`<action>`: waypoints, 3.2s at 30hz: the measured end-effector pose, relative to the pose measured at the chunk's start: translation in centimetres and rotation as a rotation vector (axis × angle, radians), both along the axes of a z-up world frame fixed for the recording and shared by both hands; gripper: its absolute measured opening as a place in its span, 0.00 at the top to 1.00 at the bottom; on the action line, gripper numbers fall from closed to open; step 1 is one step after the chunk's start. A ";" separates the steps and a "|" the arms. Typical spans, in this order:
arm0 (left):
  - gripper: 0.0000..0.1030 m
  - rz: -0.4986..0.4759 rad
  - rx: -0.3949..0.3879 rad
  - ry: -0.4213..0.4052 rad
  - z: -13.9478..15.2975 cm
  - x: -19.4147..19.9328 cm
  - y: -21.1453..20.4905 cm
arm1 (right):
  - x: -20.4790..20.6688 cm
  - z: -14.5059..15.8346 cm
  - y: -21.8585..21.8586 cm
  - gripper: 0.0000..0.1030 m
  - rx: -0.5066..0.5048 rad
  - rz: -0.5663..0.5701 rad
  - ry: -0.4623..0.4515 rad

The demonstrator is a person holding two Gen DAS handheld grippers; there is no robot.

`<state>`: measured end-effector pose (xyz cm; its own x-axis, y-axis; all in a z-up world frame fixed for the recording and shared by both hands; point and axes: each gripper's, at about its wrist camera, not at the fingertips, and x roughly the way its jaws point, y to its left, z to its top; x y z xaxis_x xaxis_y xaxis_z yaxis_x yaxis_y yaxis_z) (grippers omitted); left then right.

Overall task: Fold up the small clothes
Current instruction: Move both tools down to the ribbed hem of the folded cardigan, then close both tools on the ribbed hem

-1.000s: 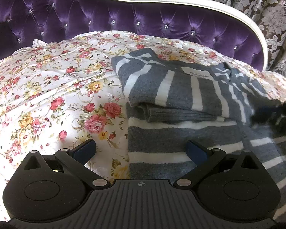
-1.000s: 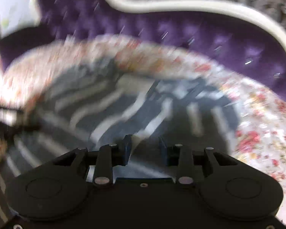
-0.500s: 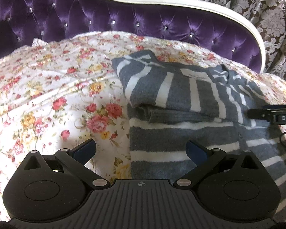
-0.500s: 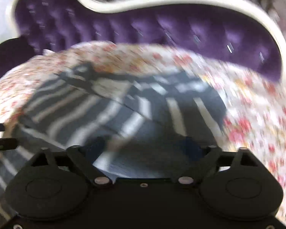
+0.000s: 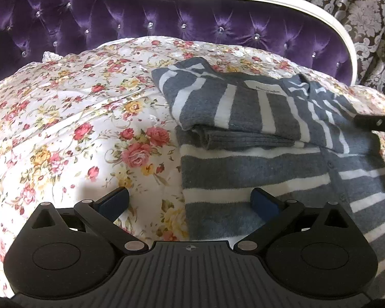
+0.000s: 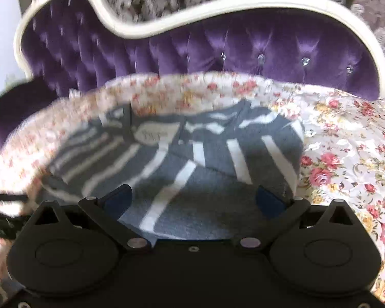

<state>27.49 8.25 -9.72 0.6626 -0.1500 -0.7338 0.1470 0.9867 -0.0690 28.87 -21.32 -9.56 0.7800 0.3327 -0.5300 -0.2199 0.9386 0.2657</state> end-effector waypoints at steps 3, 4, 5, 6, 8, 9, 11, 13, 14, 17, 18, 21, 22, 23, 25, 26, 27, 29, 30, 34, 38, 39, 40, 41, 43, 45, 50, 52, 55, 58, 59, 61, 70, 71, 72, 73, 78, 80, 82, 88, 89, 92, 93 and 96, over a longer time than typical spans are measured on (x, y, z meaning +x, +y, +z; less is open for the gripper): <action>0.01 0.030 -0.025 0.005 0.1 -0.9 0.5 | -1.4 0.4 -0.8 0.01 0.073 -0.034 -0.013; 0.01 0.036 -0.041 0.012 0.1 -1.3 0.6 | -2.2 0.4 -1.0 0.01 0.089 -0.042 -0.015; 0.01 0.035 -0.058 0.020 0.0 -1.8 0.7 | -3.0 0.3 -1.1 0.01 0.102 -0.044 -0.013; 0.01 0.030 -0.068 0.029 0.0 -2.4 0.8 | -3.8 0.2 -1.3 0.01 0.114 -0.045 -0.007; 0.01 0.011 -0.059 0.052 -0.1 -3.7 0.7 | -5.8 0.2 -1.6 0.01 0.130 -0.062 -0.001; 0.01 0.001 -0.059 0.064 -0.2 -4.4 0.7 | -7.0 0.2 -1.9 0.01 0.143 -0.073 -0.003; 0.01 -0.004 -0.075 0.086 -0.2 -5.8 0.8 | -9.0 0.2 -2.3 0.01 0.167 -0.088 0.004; 0.01 -0.006 -0.095 0.100 -0.1 -7.2 0.9 | -11.0 0.3 -2.8 0.01 0.187 -0.105 0.011; 0.01 -0.009 -0.098 0.104 -0.1 -8.0 0.8 | -12.0 0.3 -3.0 0.01 0.194 -0.109 0.020; 0.01 -0.018 -0.094 0.111 0.0 -10.1 0.7 | -14.1 0.3 -3.4 0.01 0.210 -0.120 0.060; 0.01 -0.020 -0.097 0.112 0.1 -10.7 0.7 | -14.6 0.2 -3.6 0.01 0.218 -0.125 0.083; 0.01 -0.021 -0.116 0.121 0.2 -12.5 0.9 | -16.1 -0.4 -4.2 0.00 0.267 -0.124 0.139; 0.01 -0.020 -0.122 0.122 0.2 -13.1 1.0 | -16.5 -0.7 -4.5 0.01 0.284 -0.126 0.158; 0.01 -0.019 -0.126 0.121 0.3 -13.4 1.1 | -16.8 -0.9 -4.7 0.01 0.298 -0.133 0.175; 0.01 -0.015 -0.128 0.117 0.4 -14.4 1.3 | -17.5 -1.4 -5.2 0.01 0.324 -0.149 0.202; 0.01 -0.014 -0.130 0.116 0.4 -14.7 1.4 | -17.9 -1.6 -5.4 0.01 0.336 -0.154 0.208; 0.01 -0.012 -0.134 0.115 0.4 -15.1 1.5 | -18.1 -1.9 -5.7 0.01 0.350 -0.159 0.219; 0.01 -0.007 -0.143 0.115 0.4 -15.8 1.7 | -18.3 -2.4 -6.1 0.01 0.364 -0.169 0.253; 0.01 -0.004 -0.147 0.116 0.4 -16.1 1.8 | -18.4 -2.6 -6.2 0.01 0.363 -0.174 0.272; 0.01 0.006 -0.155 0.117 0.3 -17.2 2.1 | -18.3 -3.1 -5.8 0.01 0.316 -0.156 0.320; 0.01 0.002 -0.156 0.115 0.4 -17.8 2.1 | -17.7 -3.7 -4.9 0.01 0.245 -0.122 0.377; 0.01 0.001 -0.156 0.115 0.4 -17.9 2.2 | -17.5 -3.9 -4.7 0.01 0.234 -0.118 0.391; 0.01 -0.001 -0.156 0.113 0.4 -18.0 2.2 | -17.4 -4.1 -4.6 0.01 0.228 -0.114 0.403; 0.01 0.000 -0.157 0.111 0.5 -18.1 2.2 | -17.3 -4.2 -4.6 0.01 0.226 -0.112 0.410; 0.01 0.001 -0.161 0.106 0.5 -18.2 2.3 | -17.2 -4.5 -4.4 0.01 0.227 -0.101 0.426; 0.01 0.001 -0.169 0.103 0.5 -18.2 2.4 | -17.0 -4.8 -4.3 0.01 0.247 -0.089 0.444; 0.01 -0.003 -0.179 0.099 0.4 -18.2 2.5 | -16.6 -5.7 -4.1 0.00 0.327 -0.076 0.471; 0.01 -0.005 -0.187 0.100 0.3 -18.2 2.5 | -16.6 -5.7 -4.1 0.00 0.340 -0.075 0.471; 0.01 -0.015 -0.196 0.100 0.3 -18.0 2.3 | -16.7 -5.7 -4.1 0.00 0.345 -0.067 0.467; 0.01 -0.027 -0.198 0.097 0.3 -17.7 1.9 | -16.9 -5.6 -4.2 0.00 0.360 -0.065 0.460; 0.01 -0.032 -0.201 0.096 0.3 -17.6 1.8 | -16.9 -5.6 -4.3 0.00 0.365 -0.064 0.457; 0.01 -0.042 -0.206 0.095 0.2 -17.2 1.4 | -17.0 -5.6 -4.3 0.00 0.368 -0.061 0.451; 0.01 -0.065 -0.251 0.108 0.3 -16.1 0.5 | -17.3 -5.6 -4.2 0.00 0.377 -0.052 0.435; 0.01 -0.068 -0.261 0.110 0.4 -16.1 0.4 | -17.3 -5.7 -4.2 0.00 0.375 -0.052 0.433; 0.01 -0.070 -0.266 0.112 0.4 -16.1 0.3 | -17.3 -5.6 -4.1 0.00 0.372 -0.051 0.432; 0.01 -0.072 -0.265 0.112 0.4 -16.2 0.2 | -17.3 -5.6 -4.0 0.00 0.371 -0.049 0.430; 0.01 -0.083 -0.289 0.129 0.6 -16.6 0.0 | -17.3 -5.7 -4.1 0.00 0.381 -0.043 0.427; 0.01 -0.081 -0.298 0.135 0.7 -16.7 0.1 | -17.3 -5.7 -4.2 0.00 0.389 -0.041 0.427; 0.01 -0.077 -0.308 0.140 0.7 -16.5 0.1 | -17.2 -5.7 -4.2 0.00 0.395 -0.039 0.427; 0.02 -0.083 -0.354 0.156 0.6 -15.7 -0.2 | -17.2 -5.9 -4.4 0.00 0.422 -0.039 0.425; 0.02 -0.084 -0.352 0.157 0.6 -15.6 -0.2 | -17.3 -5.9 -4.5 0.00 0.427 -0.041 0.425; 0.20 -0.076 -0.336 0.147 0.7 -15.2 -0.3 | -17.3 -5.9 -4.7 0.01 0.447 -0.048 0.422; 0.27 -0.068 -0.332 0.146 0.7 -15.1 -0.2 | -17.4 -5.9 -4.7 0.01 0.453 -0.052 0.421; 0.46 -0.037 -0.341 0.142 0.6 -14.9 0.5 | -17.5 -5.9 -4.9 0.01 0.469 -0.057 0.416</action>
